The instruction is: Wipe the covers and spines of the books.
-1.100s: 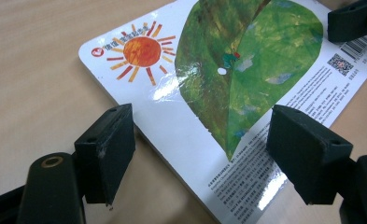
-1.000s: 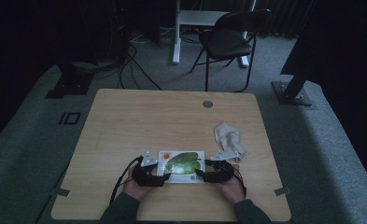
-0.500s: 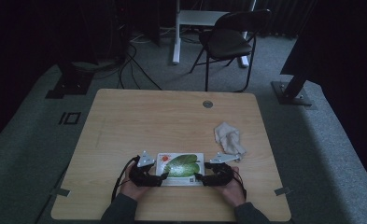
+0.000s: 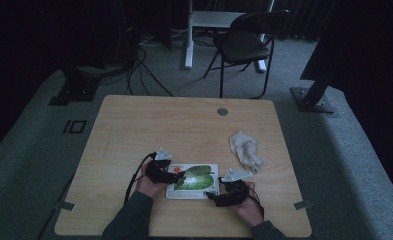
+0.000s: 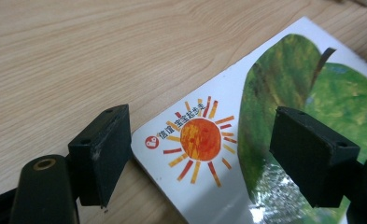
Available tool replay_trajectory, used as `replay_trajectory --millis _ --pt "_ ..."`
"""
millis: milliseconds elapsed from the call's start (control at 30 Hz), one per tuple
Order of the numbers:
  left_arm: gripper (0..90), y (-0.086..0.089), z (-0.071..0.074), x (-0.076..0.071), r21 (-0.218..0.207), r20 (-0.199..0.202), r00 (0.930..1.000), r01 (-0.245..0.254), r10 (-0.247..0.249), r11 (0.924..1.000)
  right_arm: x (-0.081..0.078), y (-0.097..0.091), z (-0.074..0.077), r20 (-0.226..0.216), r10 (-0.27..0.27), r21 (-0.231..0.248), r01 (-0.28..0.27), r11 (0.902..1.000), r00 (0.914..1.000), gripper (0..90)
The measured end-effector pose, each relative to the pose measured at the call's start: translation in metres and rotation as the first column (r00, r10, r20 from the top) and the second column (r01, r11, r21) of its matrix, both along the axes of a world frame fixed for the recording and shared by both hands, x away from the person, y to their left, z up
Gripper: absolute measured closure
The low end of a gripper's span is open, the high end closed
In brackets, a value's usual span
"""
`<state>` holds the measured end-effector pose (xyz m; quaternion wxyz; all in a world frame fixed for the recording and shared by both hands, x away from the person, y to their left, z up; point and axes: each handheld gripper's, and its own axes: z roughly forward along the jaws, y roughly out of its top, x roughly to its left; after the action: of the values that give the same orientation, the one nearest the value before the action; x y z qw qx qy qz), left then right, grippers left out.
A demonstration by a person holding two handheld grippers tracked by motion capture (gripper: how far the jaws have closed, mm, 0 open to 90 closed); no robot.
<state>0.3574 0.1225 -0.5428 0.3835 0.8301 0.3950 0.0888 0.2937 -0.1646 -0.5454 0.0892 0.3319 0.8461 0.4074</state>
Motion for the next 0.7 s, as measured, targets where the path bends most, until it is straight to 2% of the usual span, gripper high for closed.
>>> replay_trajectory --millis 167,200,333,400,567,600,633,667,700 --pt "21.4 0.003 -0.001 -0.001 -0.007 -0.009 0.9999 -0.008 0.007 0.9999 -0.003 0.000 0.000 -0.004 0.016 -0.009 -0.016 0.9998 0.9999 19.1" --pt "21.6 0.004 -0.002 -0.002 -0.022 -0.012 0.9999 -0.008 0.008 0.9997 -0.004 0.001 -0.001 -0.008 0.018 -0.025 -0.018 0.9995 0.9998 18.0" --pt "23.2 0.006 -0.001 -0.002 -0.034 -0.023 0.9997 -0.009 0.008 0.9994 -0.008 0.004 -0.004 0.006 0.018 -0.078 -0.018 0.9968 0.9998 15.7" --pt "23.5 0.008 0.001 -0.001 -0.051 -0.035 0.9993 -0.013 0.012 0.9986 -0.008 0.005 -0.004 0.006 0.015 -0.081 -0.014 0.9966 0.9999 15.0" --pt "23.6 0.011 0.005 -0.003 -0.076 -0.034 0.9994 -0.014 0.012 0.9970 -0.009 0.008 -0.006 0.024 0.032 -0.098 -0.029 0.9947 0.9992 10.3" --pt "23.8 0.011 0.007 -0.004 -0.097 -0.028 0.9996 -0.007 0.004 0.9952 -0.010 0.009 -0.006 0.028 0.033 -0.105 -0.030 0.9940 0.9991 10.3" --pt "25.2 0.011 0.009 -0.006 -0.119 -0.021 0.9998 -0.002 0.000 0.9929 -0.010 0.010 -0.007 0.031 0.037 -0.103 -0.033 0.9941 0.9988 9.8" --pt "31.2 0.012 0.012 -0.007 -0.203 -0.026 0.9979 0.054 -0.060 0.9776 -0.010 0.010 -0.007 0.030 0.043 -0.097 -0.040 0.9945 0.9986 9.8" --pt "45.1 0.008 0.016 -0.009 -0.280 -0.029 0.9926 0.105 -0.118 0.9542 -0.010 0.010 -0.007 0.021 0.058 -0.075 -0.056 0.9956 0.9981 10.2"
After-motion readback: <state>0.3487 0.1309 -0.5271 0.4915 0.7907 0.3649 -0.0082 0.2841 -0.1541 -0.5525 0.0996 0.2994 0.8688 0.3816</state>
